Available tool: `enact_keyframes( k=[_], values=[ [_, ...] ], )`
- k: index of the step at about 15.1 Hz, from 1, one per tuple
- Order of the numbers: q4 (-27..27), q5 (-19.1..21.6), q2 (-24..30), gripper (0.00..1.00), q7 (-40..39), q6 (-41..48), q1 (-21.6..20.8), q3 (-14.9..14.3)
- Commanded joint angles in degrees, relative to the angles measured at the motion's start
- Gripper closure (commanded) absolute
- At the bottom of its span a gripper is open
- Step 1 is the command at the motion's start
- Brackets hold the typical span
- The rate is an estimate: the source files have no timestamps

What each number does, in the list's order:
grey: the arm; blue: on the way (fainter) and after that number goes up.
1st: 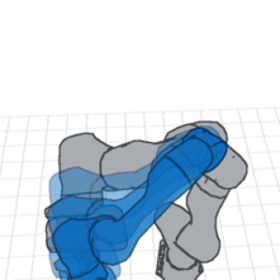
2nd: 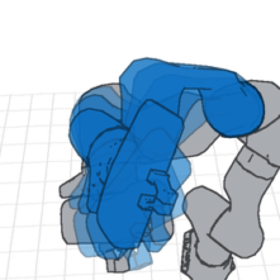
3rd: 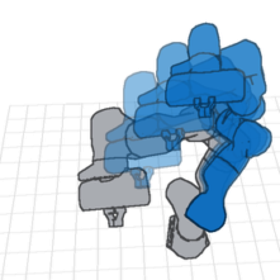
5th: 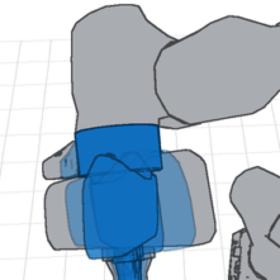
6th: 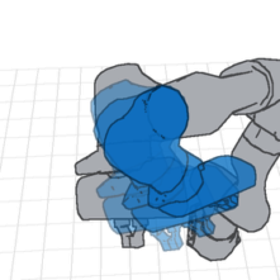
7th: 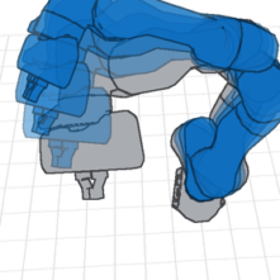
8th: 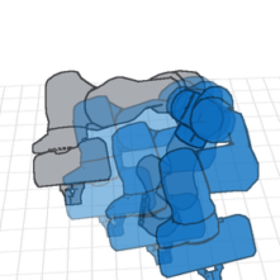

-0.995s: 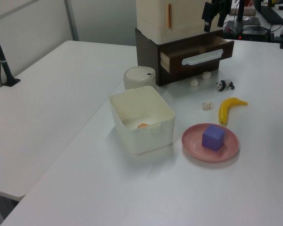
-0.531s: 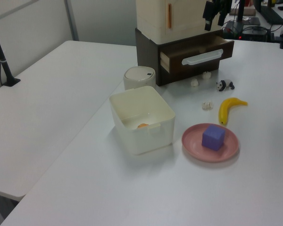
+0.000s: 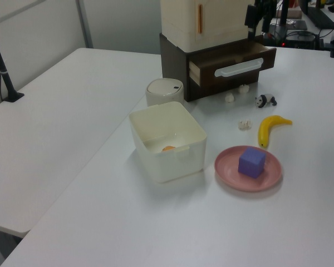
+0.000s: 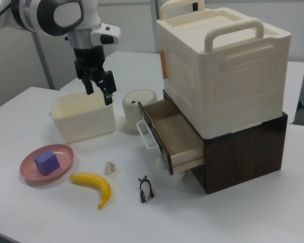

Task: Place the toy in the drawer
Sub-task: 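Move the gripper down toward the black-and-white panda toy beside the drawer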

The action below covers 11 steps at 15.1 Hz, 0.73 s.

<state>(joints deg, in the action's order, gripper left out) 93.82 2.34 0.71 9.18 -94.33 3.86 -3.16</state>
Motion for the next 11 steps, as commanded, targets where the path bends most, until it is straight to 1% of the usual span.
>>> enact_keyframes(
  k=[1,2,5,6,9,11],
  values=[
    [0.92,-2.59,0.26,0.00,0.40,3.88,-0.43,0.34],
    [1.27,-3.82,0.17,0.00,0.57,4.06,-0.43,0.26],
    [2.94,-5.67,-0.36,0.00,0.22,3.98,0.10,0.26],
    [3.81,-7.16,-0.53,0.00,-0.30,3.98,0.01,0.26],
    [11.62,-8.93,-0.27,0.00,-4.87,2.23,0.01,0.26],
    [15.14,-10.68,-0.36,0.00,-5.05,-3.20,0.27,0.17]
  ],
)
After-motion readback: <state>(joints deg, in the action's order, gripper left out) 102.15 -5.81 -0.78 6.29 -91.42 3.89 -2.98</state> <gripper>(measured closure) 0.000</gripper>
